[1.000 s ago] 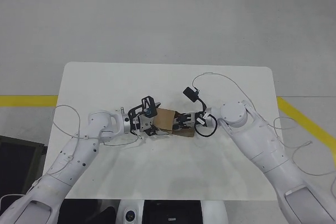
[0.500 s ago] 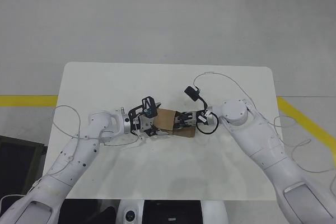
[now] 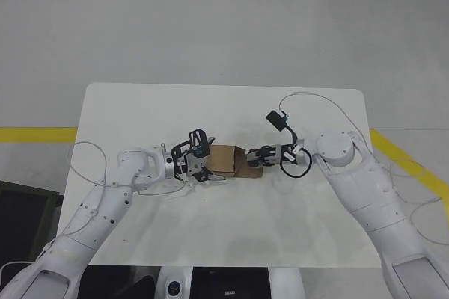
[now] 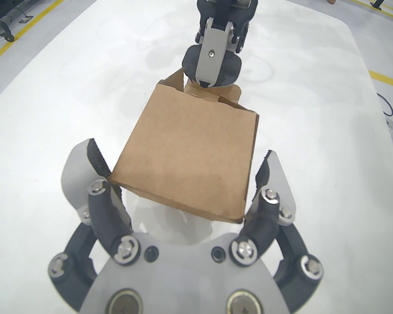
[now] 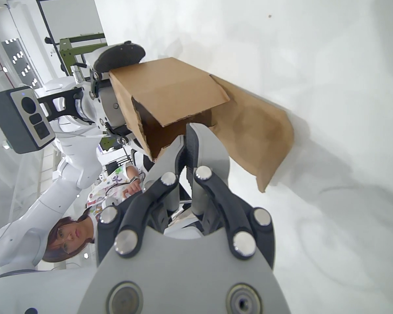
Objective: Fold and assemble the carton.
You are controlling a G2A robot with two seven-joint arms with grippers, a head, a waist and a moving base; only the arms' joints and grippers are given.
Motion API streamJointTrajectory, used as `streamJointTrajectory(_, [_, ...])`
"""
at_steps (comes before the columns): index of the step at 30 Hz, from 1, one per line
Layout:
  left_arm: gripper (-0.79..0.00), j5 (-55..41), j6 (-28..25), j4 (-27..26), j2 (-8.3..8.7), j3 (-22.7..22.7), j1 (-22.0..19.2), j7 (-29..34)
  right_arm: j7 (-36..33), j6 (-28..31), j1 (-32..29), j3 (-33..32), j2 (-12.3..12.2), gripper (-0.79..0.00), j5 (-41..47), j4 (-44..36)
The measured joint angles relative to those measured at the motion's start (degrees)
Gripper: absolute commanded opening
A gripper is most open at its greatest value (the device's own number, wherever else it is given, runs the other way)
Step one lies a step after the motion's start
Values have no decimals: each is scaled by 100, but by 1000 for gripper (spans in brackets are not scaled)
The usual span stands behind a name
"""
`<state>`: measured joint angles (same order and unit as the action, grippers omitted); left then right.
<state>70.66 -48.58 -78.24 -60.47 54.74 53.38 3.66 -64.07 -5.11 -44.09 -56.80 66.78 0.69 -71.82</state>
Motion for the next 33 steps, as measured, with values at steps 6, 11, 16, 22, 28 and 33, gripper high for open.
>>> streamJointTrajectory(6, [0,25,-21,-21,-11,-12,17,17,130,343,190,104,35,-785,-152,117])
streamJointTrajectory(11, [0,38,-34,-23,-17,-2,22,27,-17,604,453,362,121,-785,-174,435])
streamJointTrajectory(16, [0,50,-38,-23,-20,19,34,35,-312,702,598,555,173,-785,-174,601])
streamJointTrajectory(22, [0,62,-66,-20,-28,17,45,44,-431,728,627,732,231,-785,-116,672])
streamJointTrajectory(28, [0,87,-36,-22,-35,36,54,25,-365,670,612,876,308,-785,76,738])
streamJointTrajectory(33, [0,72,-19,-15,-39,58,65,41,-294,591,578,907,341,-785,210,755])
